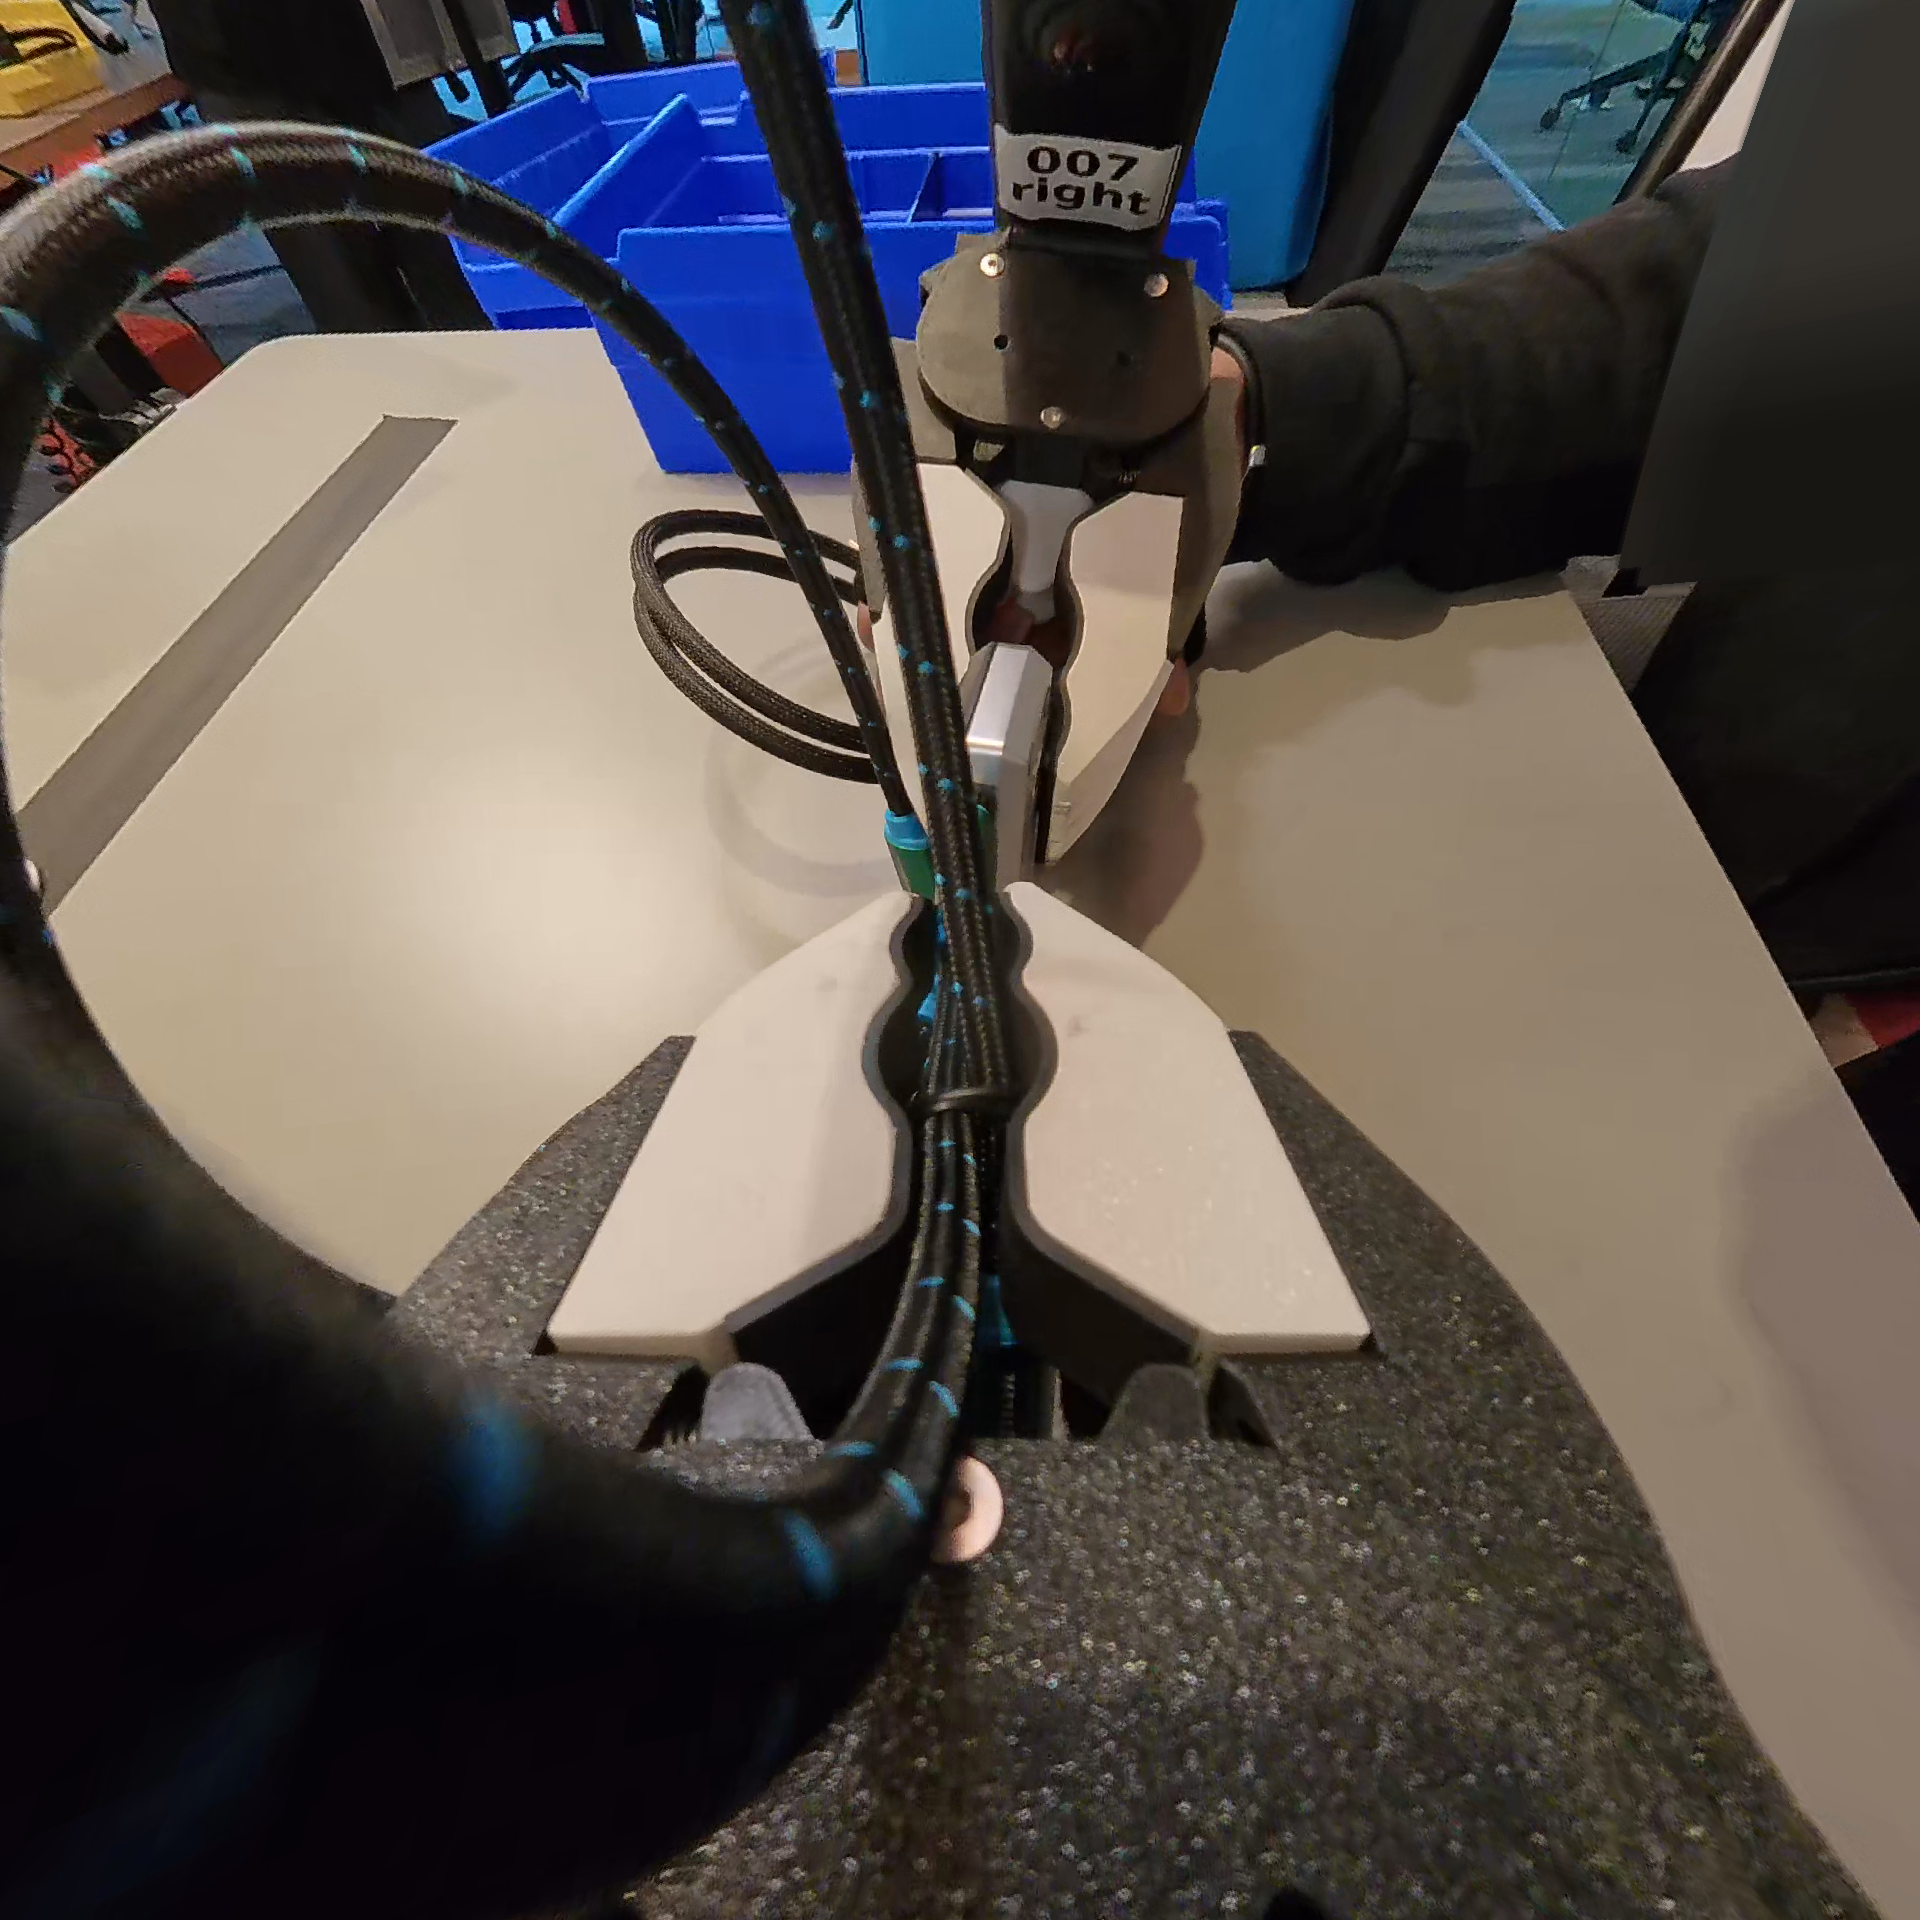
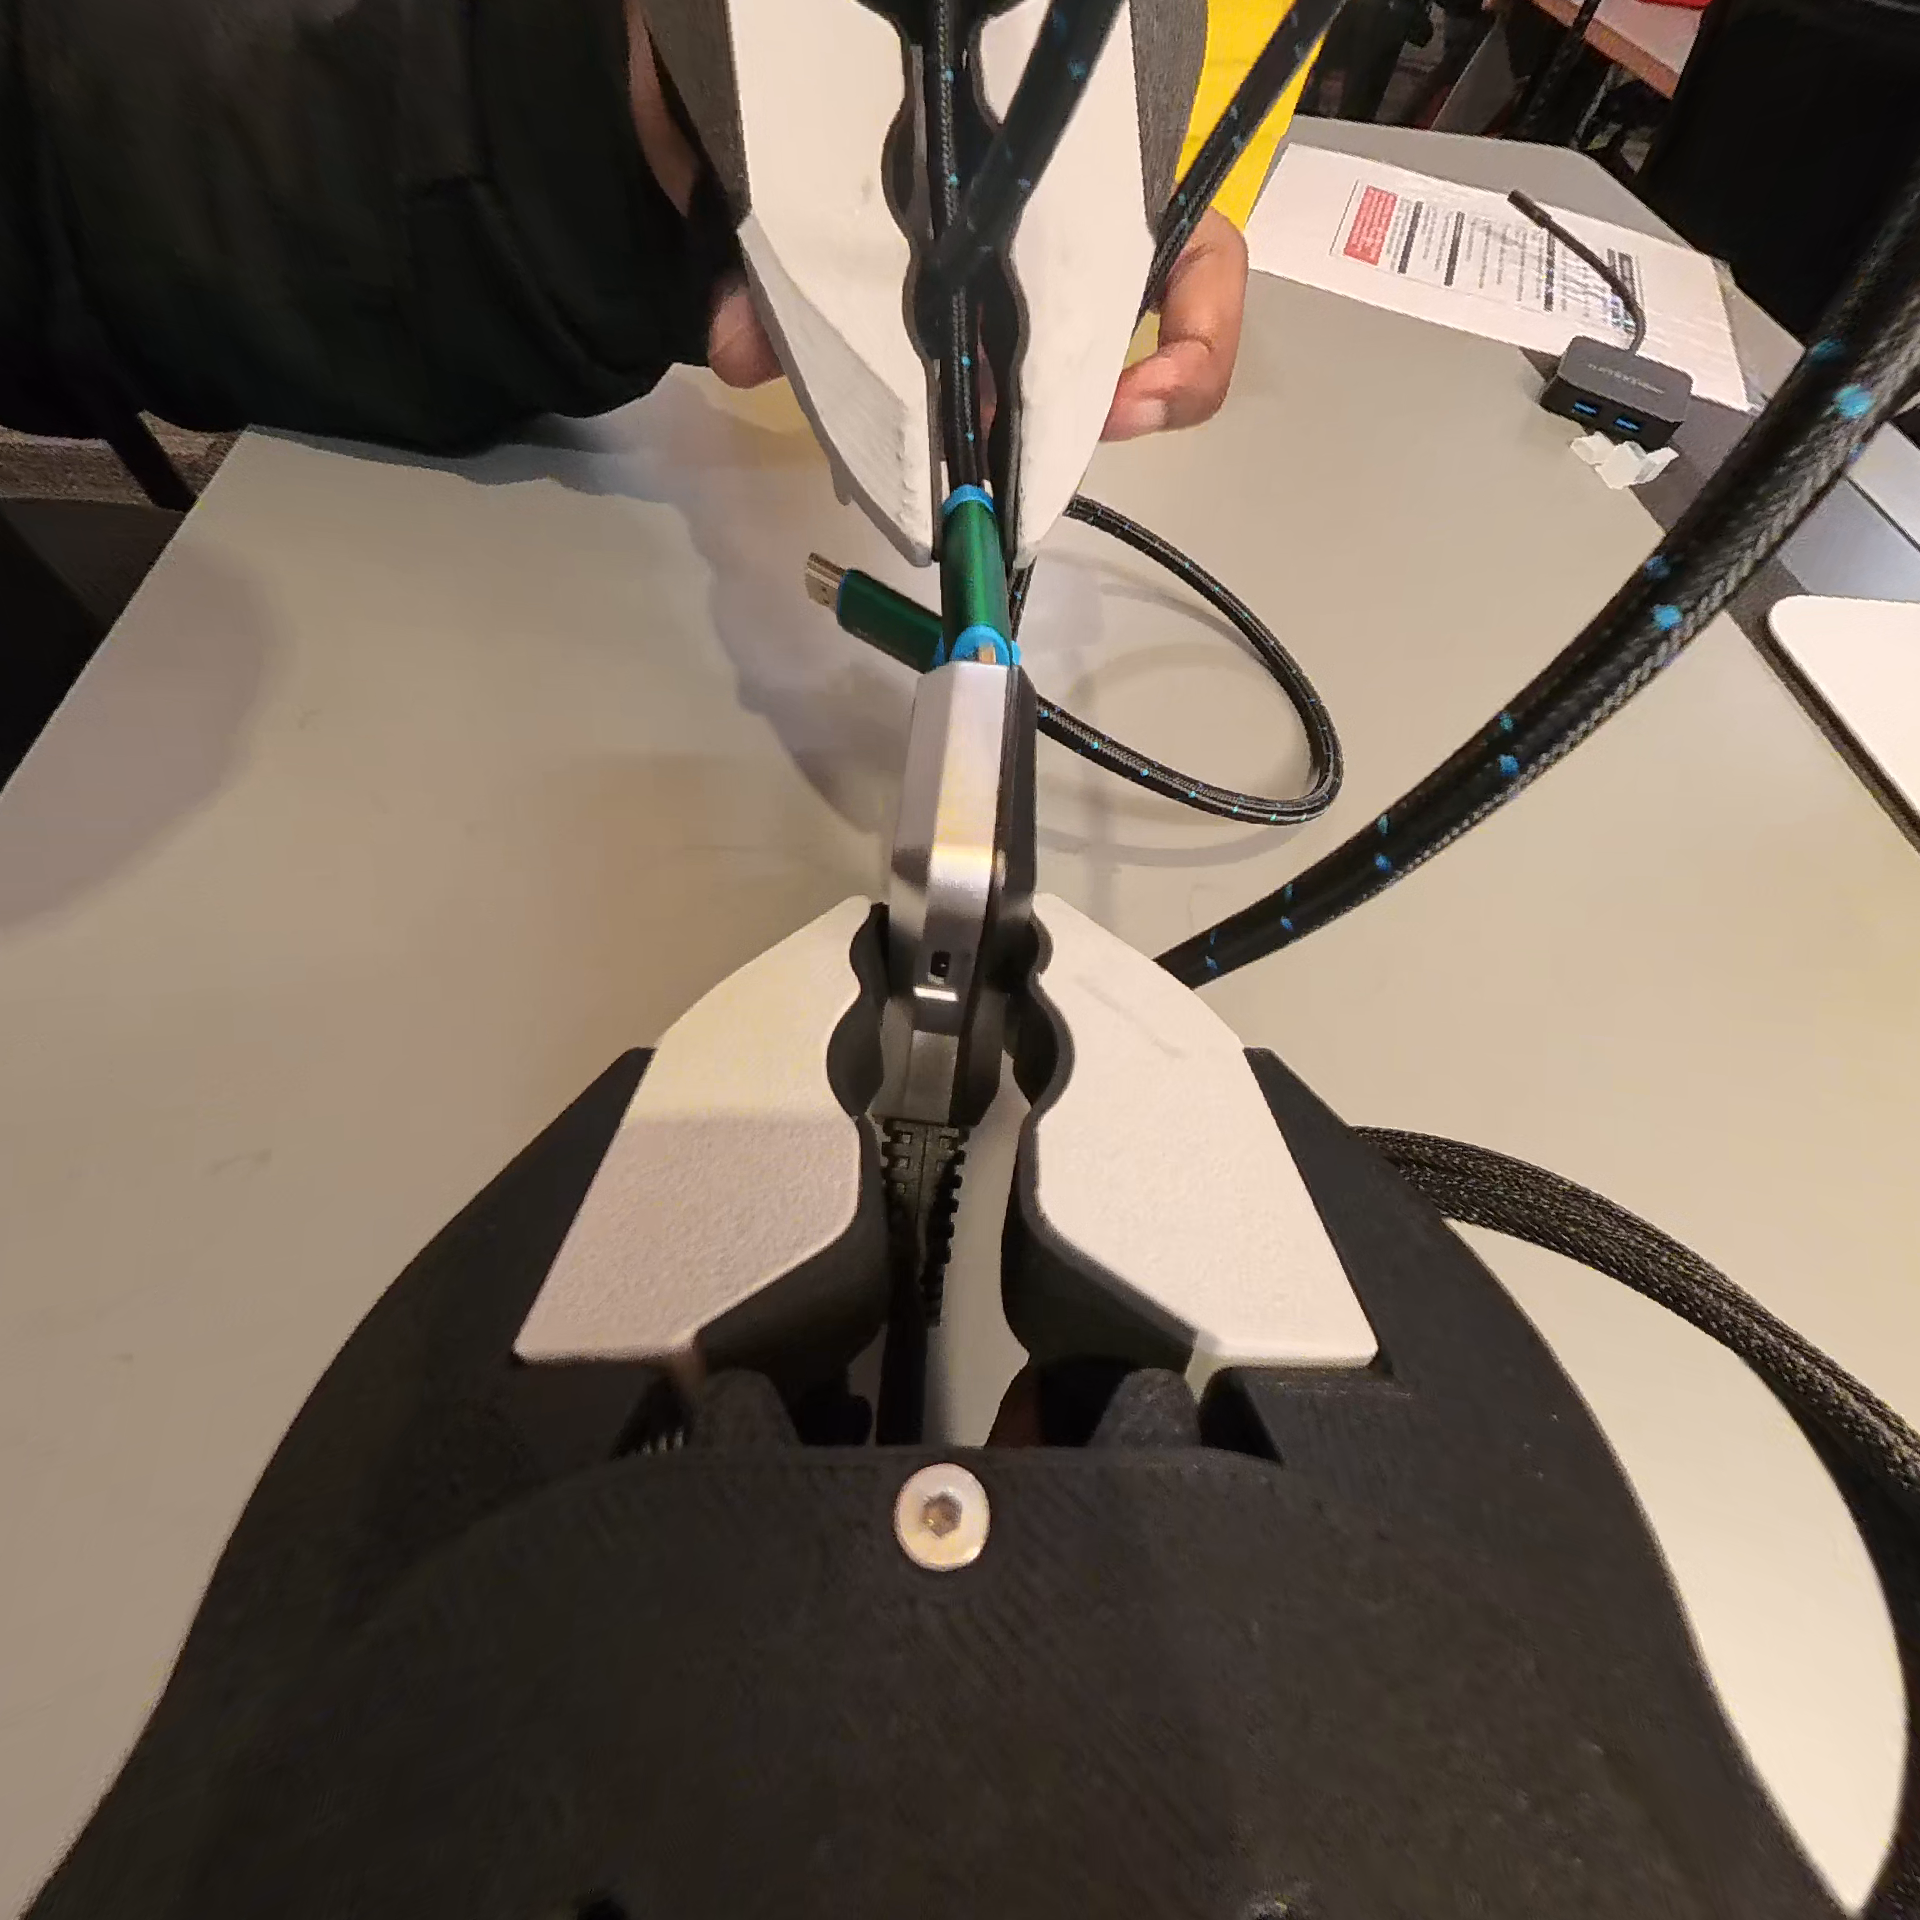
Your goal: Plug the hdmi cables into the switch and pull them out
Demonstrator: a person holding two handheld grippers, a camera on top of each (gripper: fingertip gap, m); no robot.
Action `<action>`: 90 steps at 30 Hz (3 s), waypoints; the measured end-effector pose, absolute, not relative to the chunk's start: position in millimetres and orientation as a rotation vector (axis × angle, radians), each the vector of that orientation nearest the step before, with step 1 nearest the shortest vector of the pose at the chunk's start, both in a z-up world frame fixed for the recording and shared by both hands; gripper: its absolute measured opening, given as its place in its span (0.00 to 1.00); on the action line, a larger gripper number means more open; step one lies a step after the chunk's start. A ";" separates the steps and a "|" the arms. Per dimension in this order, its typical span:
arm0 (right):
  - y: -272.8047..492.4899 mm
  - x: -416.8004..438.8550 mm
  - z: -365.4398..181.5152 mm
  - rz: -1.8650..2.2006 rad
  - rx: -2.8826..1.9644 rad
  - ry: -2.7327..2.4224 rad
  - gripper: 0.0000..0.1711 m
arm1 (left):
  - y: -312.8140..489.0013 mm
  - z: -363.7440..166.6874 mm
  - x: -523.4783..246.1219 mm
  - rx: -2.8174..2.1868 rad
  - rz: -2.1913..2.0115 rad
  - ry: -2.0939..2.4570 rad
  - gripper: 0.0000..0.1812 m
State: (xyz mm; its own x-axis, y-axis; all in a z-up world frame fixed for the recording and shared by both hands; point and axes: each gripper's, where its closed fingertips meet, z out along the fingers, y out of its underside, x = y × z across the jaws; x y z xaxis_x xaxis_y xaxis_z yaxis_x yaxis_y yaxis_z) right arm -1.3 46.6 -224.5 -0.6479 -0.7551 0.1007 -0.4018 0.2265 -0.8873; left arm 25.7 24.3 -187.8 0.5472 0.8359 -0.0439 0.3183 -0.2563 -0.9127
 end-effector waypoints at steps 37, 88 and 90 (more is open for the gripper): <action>53.8 -4.8 -228.0 -1.350 -1.120 2.170 0.13 | 30.8 -196.6 21.2 -1.750 0.619 -0.885 0.06; 55.2 -9.3 -232.8 -1.315 -1.264 2.435 0.12 | 35.0 -193.2 23.3 -1.827 0.687 -0.866 0.05; 57.8 -7.9 -233.5 -1.296 -1.312 2.431 0.12 | 39.8 -192.3 23.0 -1.861 0.722 -0.834 0.05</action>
